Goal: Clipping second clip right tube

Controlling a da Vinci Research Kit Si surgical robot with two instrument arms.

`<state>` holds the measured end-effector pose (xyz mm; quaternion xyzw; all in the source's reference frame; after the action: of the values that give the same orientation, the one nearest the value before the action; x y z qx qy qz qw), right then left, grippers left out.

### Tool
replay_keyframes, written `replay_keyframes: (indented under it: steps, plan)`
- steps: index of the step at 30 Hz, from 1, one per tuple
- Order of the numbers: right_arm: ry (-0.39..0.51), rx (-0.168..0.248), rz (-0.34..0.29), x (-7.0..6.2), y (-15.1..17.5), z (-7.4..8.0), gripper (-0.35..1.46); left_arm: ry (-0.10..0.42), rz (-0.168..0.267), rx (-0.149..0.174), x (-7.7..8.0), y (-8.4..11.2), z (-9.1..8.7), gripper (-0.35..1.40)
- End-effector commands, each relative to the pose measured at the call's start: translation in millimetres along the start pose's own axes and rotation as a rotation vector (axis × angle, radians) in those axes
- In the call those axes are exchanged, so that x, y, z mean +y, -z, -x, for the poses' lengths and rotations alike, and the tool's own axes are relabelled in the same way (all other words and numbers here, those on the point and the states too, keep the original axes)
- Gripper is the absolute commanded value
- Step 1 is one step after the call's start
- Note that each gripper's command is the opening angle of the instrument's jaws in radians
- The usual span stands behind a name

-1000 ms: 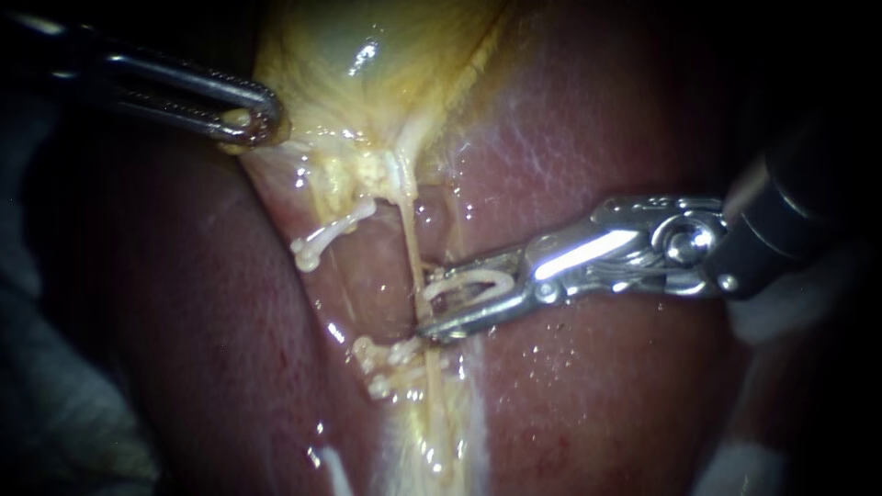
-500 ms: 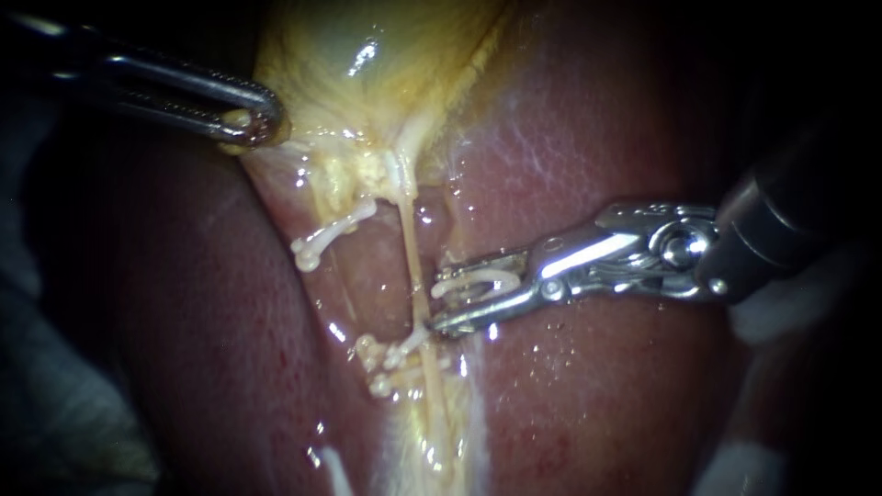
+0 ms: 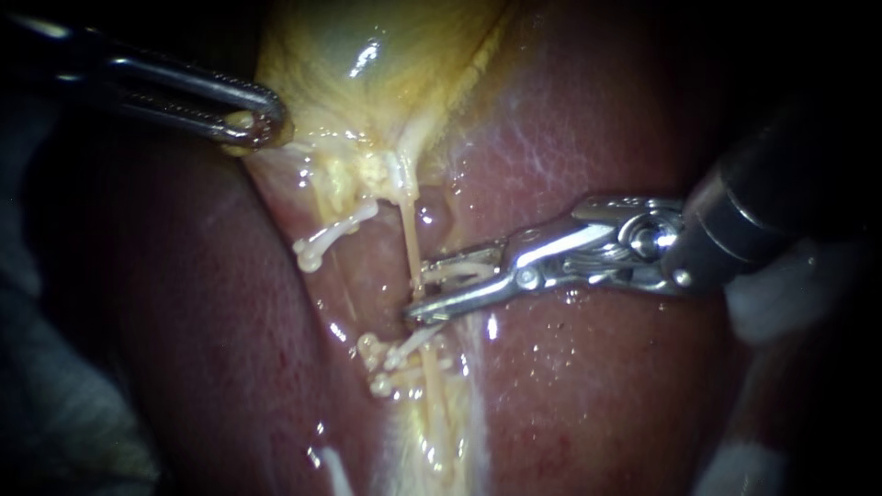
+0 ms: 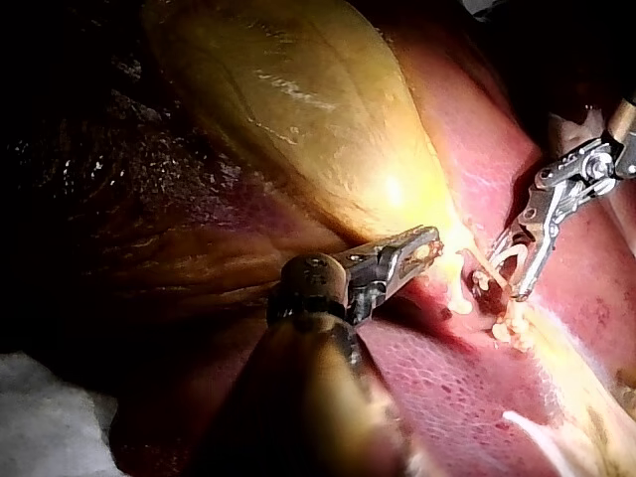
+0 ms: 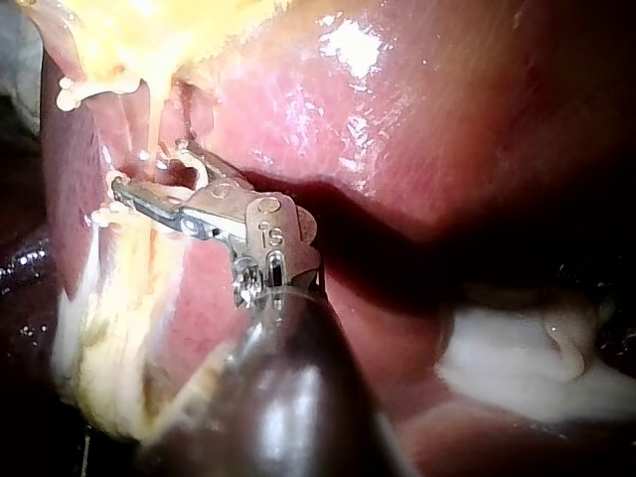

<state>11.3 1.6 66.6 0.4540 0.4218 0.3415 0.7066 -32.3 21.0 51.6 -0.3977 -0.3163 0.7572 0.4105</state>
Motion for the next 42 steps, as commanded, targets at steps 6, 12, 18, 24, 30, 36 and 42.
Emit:
replay_keyframes:
  steps: [6, 12, 18, 24, 30, 36, 42]
  plan:
    - [0.005, 0.008, -0.005, -0.1, -1.4, 0.3, 0.50, 0.000, -0.001, 0.001, 0.0, -0.1, 0.0, -0.35]
    - [0.011, 0.019, -0.027, -0.7, -2.5, 0.1, 0.50, 0.000, -0.001, 0.001, 0.0, -0.2, 0.0, -0.35]
    - [0.013, 0.012, -0.047, -1.2, -3.2, 0.0, 0.50, 0.000, -0.001, 0.001, 0.0, -0.2, 0.0, -0.35]
    - [0.008, 0.005, -0.084, -1.8, -3.4, 0.2, 0.50, 0.000, -0.002, 0.001, 0.0, -0.2, 0.0, -0.35]
    - [0.012, 0.008, -0.099, -3.0, -3.4, 0.8, 0.50, 0.000, -0.001, 0.001, 0.0, -0.2, 0.0, -0.35]
    - [0.008, 0.017, -0.115, -3.5, -3.2, 1.2, 0.49, 0.000, -0.001, 0.001, 0.0, -0.2, 0.1, -0.35]
    - [0.005, 0.029, -0.132, -3.7, -3.0, 1.6, 0.49, 0.000, -0.001, 0.001, 0.0, -0.1, 0.1, -0.35]
